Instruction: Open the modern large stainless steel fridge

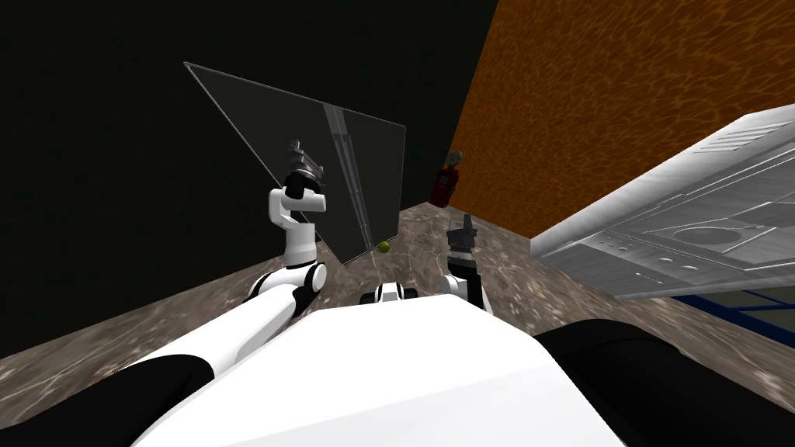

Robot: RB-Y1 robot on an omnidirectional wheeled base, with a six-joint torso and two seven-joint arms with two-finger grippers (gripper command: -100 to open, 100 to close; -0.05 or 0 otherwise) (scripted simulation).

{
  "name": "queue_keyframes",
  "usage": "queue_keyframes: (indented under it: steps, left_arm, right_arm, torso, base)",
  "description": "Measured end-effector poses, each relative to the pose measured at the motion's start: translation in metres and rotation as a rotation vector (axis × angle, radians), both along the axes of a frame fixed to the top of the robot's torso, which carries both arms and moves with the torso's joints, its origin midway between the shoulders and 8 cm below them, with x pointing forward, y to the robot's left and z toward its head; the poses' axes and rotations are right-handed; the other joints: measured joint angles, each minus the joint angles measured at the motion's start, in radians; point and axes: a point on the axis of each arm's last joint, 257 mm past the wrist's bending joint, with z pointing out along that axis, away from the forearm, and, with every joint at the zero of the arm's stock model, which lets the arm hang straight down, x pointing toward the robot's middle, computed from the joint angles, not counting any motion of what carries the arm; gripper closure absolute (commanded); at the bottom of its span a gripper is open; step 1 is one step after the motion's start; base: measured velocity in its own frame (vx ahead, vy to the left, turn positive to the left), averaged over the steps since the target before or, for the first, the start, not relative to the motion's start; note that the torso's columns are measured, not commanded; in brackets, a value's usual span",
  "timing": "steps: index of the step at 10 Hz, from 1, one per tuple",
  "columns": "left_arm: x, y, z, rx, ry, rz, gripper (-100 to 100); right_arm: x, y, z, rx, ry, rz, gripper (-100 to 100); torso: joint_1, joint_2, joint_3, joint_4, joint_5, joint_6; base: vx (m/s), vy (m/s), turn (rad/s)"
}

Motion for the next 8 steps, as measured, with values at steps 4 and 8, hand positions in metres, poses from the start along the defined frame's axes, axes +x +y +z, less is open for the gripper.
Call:
queue_keyframes:
  steps: [4,8]
  left_arm:
    - [0.018,0.012,0.021,-0.087,0.032,0.02,-100]
    - [0.031,0.022,0.044,-0.177,0.061,0.036,-100]
  right_arm:
    - [0.0,0.0,0.0,0.0,0.0,0.0,0]
    - [0.0,0.0,0.0,0.0,0.0,0.0,0]
  torso:
    - [0.001,0.001,0.0,0.0,0.0,0.0]
    - [0.0,0.0,0.0,0.0,0.0,0.0]
  base:
    - [0.035,-0.061,-0.015]
    - [0.042,-0.062,-0.008]
